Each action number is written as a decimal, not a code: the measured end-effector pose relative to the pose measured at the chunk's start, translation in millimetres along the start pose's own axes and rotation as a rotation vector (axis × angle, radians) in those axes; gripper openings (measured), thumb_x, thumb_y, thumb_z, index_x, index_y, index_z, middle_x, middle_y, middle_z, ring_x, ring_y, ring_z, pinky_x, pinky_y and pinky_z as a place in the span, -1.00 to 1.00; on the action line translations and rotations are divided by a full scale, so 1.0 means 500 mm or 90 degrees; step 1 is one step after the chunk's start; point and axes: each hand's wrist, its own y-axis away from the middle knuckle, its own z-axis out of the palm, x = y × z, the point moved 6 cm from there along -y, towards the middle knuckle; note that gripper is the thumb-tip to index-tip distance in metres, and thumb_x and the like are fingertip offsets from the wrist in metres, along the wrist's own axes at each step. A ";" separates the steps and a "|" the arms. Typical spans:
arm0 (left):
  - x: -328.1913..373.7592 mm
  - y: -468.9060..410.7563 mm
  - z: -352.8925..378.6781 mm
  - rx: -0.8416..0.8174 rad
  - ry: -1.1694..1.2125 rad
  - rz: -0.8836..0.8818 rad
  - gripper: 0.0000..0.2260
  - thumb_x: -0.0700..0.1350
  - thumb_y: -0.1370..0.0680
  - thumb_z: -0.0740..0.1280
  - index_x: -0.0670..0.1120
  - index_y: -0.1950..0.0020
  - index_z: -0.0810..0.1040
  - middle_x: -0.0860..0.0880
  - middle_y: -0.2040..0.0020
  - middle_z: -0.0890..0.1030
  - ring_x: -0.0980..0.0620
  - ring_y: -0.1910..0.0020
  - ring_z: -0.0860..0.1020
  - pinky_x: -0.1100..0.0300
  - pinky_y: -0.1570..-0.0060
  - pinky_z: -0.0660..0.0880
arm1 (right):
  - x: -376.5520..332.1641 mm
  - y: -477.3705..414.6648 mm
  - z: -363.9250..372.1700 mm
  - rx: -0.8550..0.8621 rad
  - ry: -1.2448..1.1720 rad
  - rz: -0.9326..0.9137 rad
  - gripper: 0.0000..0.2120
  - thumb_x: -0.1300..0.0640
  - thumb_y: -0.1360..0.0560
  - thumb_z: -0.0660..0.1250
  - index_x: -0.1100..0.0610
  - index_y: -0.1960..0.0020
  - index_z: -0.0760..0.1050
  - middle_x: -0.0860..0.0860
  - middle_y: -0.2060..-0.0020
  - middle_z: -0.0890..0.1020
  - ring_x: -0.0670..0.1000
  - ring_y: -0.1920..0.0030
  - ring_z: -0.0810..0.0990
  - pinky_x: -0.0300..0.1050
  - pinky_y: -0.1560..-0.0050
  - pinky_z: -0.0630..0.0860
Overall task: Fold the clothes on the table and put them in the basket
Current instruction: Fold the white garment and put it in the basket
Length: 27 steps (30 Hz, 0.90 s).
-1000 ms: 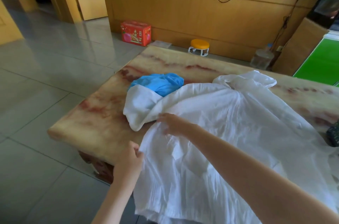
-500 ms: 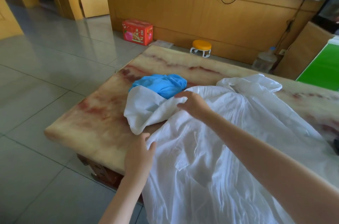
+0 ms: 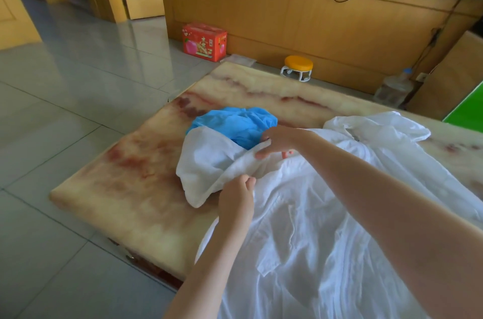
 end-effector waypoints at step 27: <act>0.083 0.027 0.098 0.088 -0.298 0.279 -0.55 -0.18 -0.23 0.60 -0.03 -0.10 0.66 -0.09 -0.14 0.63 -0.11 -0.15 0.59 0.02 -0.02 0.56 | 0.046 0.081 0.083 0.317 -0.161 -0.133 -0.49 0.05 -0.61 0.20 0.00 -0.52 0.17 -0.07 -0.55 -0.11 0.01 -0.39 0.35 0.03 -0.43 0.21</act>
